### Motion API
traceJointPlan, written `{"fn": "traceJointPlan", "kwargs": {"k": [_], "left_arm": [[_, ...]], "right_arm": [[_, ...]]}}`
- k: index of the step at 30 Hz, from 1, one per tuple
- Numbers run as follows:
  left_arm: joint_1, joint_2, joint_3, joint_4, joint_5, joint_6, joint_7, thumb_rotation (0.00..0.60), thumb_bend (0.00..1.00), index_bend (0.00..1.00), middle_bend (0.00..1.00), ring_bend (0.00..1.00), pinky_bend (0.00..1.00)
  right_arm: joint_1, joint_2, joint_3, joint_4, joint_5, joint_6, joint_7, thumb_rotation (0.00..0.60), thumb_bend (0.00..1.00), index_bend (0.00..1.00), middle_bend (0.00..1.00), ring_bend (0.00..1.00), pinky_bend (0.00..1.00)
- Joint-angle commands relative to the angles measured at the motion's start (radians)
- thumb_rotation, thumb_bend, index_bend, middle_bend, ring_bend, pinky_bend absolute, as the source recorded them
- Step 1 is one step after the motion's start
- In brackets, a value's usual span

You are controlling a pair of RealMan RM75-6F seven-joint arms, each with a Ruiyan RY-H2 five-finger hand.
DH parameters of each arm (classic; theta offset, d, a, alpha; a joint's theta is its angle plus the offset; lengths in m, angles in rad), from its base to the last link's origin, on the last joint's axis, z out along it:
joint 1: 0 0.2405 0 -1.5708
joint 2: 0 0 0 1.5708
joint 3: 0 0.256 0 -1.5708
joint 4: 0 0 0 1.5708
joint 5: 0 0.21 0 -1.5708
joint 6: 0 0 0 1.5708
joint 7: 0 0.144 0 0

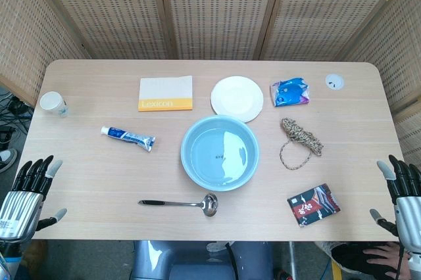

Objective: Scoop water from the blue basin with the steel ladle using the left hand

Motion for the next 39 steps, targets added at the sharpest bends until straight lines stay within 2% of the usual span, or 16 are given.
{"fn": "traceJointPlan", "kwargs": {"k": [1,10,11,12,13,14,15,17,18,19,23,30,33,36,38,39], "left_arm": [[0.0,0.0,0.0,0.0,0.0,-0.001,0.001,0.6,0.0,0.0,0.0,0.0,0.0],[-0.024,-0.013,0.008,0.001,-0.013,-0.066,0.037,0.6,0.0,0.0,0.0,0.0,0.0],[-0.03,-0.015,0.009,0.0,-0.016,-0.079,0.039,0.6,0.0,0.0,0.04,0.06,0.01],[-0.04,-0.02,0.009,-0.001,-0.021,-0.1,0.038,0.6,0.0,0.0,0.14,0.18,0.06],[-0.048,-0.023,0.009,-0.001,-0.026,-0.116,0.033,0.6,0.0,0.0,0.31,0.37,0.19],[-0.056,-0.028,0.01,0.0,-0.03,-0.134,0.027,0.6,0.0,0.0,0.43,0.52,0.31],[-0.066,-0.032,0.011,0.003,-0.034,-0.154,0.02,0.6,0.0,0.0,0.6,0.69,0.52],[-0.098,-0.05,0.01,0.015,-0.042,-0.212,-0.011,0.6,0.0,0.0,0.76,0.87,0.83],[-0.11,-0.059,0.008,0.024,-0.041,-0.227,-0.023,0.6,0.0,0.0,0.83,0.93,0.93],[-0.125,-0.075,0.005,0.037,-0.041,-0.248,-0.037,0.6,0.0,0.0,0.88,0.97,0.98],[-0.186,-0.129,-0.004,0.055,-0.066,-0.354,-0.022,0.6,0.0,0.04,0.98,1.0,1.0],[-0.275,-0.184,-0.035,-0.016,-0.199,-0.527,0.132,0.6,0.0,0.31,0.99,1.0,1.0],[-0.314,-0.214,-0.046,-0.039,-0.281,-0.595,0.206,0.6,0.09,0.38,0.99,1.0,1.0],[-0.345,-0.27,-0.057,-0.035,-0.373,-0.632,0.284,0.6,0.17,0.42,0.99,1.0,1.0],[-0.365,-0.346,-0.067,0.001,-0.424,-0.627,0.349,0.6,0.18,0.42,0.99,1.0,1.0],[-0.374,-0.418,-0.07,0.059,-0.441,-0.608,0.401,0.6,0.19,0.42,0.99,1.0,1.0]], "right_arm": [[0.0,0.001,-0.001,-0.002,0.001,-0.002,-0.002,0.6,0.0,0.0,0.0,0.0,0.0],[-0.001,0.008,-0.001,-0.01,0.01,-0.009,0.003,0.6,0.0,0.0,0.0,0.0,0.0],[-0.001,0.008,-0.001,-0.011,0.01,-0.009,0.003,0.6,0.0,0.0,0.0,0.0,0.0],[-0.001,0.009,-0.001,-0.013,0.01,-0.009,0.004,0.6,0.0,0.0,0.0,0.0,0.0],[-0.001,0.009,-0.001,-0.014,0.01,-0.009,0.005,0.6,0.0,0.0,0.0,0.0,0.0],[-0.001,0.01,-0.001,-0.015,0.01,-0.009,0.006,0.6,0.0,0.0,0.0,0.0,0.0],[-0.001,0.011,-0.001,-0.015,0.01,-0.009,0.007,0.6,0.0,0.0,0.0,0.0,0.0],[-0.001,0.012,0.0,-0.015,0.012,-0.009,0.01,0.6,0.0,0.0,0.0,0.0,0.0],[-0.001,0.012,0.001,-0.015,0.014,-0.01,0.011,0.6,0.0,0.0,0.0,0.0,0.0],[0.0,0.013,0.001,-0.015,0.017,-0.012,0.012,0.6,0.0,0.0,0.0,0.0,0.0],[0.003,0.017,0.003,-0.015,0.029,-0.023,0.02,0.6,0.0,0.0,0.0,0.0,0.0],[0.006,0.02,0.007,-0.015,0.039,-0.029,0.026,0.6,0.0,0.0,0.0,0.0,0.0],[0.007,0.02,0.007,-0.015,0.041,-0.033,0.026,0.6,0.0,0.0,0.0,0.0,0.0],[0.007,0.021,0.005,-0.014,0.034,-0.032,0.027,0.6,0.0,0.0,0.0,0.0,0.0],[0.008,0.02,0.004,-0.013,0.033,-0.034,0.028,0.6,0.0,0.0,0.0,0.0,0.0],[0.008,0.02,0.004,-0.012,0.034,-0.035,0.029,0.6,0.0,0.0,0.0,0.0,0.0]]}}
